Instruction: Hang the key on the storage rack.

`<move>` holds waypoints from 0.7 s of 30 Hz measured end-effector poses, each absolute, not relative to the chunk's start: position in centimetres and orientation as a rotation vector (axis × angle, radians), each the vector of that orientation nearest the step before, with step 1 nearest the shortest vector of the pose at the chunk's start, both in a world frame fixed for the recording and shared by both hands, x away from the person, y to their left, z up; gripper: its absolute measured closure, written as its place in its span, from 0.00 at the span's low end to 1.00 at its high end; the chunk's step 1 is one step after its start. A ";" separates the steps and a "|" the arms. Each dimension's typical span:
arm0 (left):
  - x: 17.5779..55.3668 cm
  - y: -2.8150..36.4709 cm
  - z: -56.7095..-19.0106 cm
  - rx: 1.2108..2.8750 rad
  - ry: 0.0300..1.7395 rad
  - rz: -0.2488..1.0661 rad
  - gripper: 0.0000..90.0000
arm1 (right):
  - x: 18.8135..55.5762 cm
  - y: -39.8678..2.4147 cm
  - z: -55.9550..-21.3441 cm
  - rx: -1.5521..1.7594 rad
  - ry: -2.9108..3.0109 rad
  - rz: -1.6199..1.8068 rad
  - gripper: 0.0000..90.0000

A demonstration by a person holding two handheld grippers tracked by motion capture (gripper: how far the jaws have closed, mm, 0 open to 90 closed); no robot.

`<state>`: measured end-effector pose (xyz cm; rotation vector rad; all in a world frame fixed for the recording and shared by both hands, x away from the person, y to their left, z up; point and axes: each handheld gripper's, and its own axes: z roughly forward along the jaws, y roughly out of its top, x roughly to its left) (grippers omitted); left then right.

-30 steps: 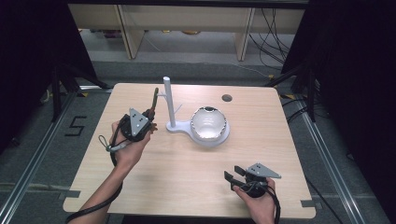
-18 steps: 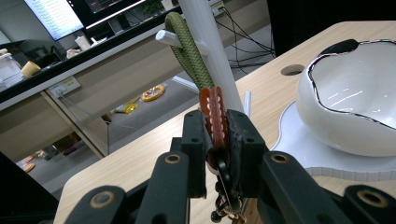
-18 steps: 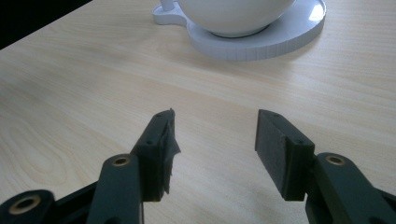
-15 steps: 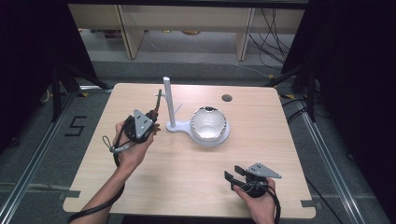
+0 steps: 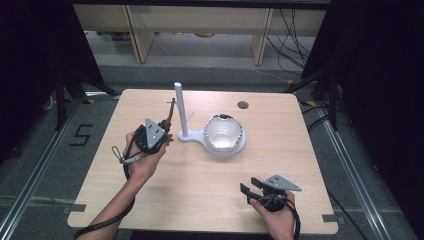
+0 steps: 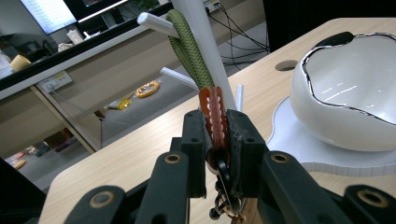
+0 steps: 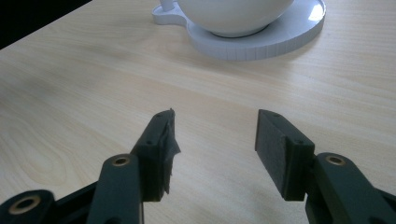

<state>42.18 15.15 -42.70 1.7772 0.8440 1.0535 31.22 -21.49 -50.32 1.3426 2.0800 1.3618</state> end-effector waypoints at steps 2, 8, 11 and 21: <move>42.3 15.1 -42.8 1.783 0.844 1.051 0.86 | 31.2 -21.5 -50.3 1.342 2.081 1.361 0.54; 42.6 15.0 -43.1 1.787 0.857 1.009 0.85 | 31.2 -21.5 -50.3 1.342 2.077 1.359 0.54; 42.8 15.1 -43.4 1.793 0.863 0.981 0.84 | 31.0 -21.3 -50.3 1.381 2.075 1.367 0.54; 42.8 15.6 -43.8 1.775 0.856 0.870 0.75 | 31.2 -21.5 -50.3 1.347 2.080 1.361 0.54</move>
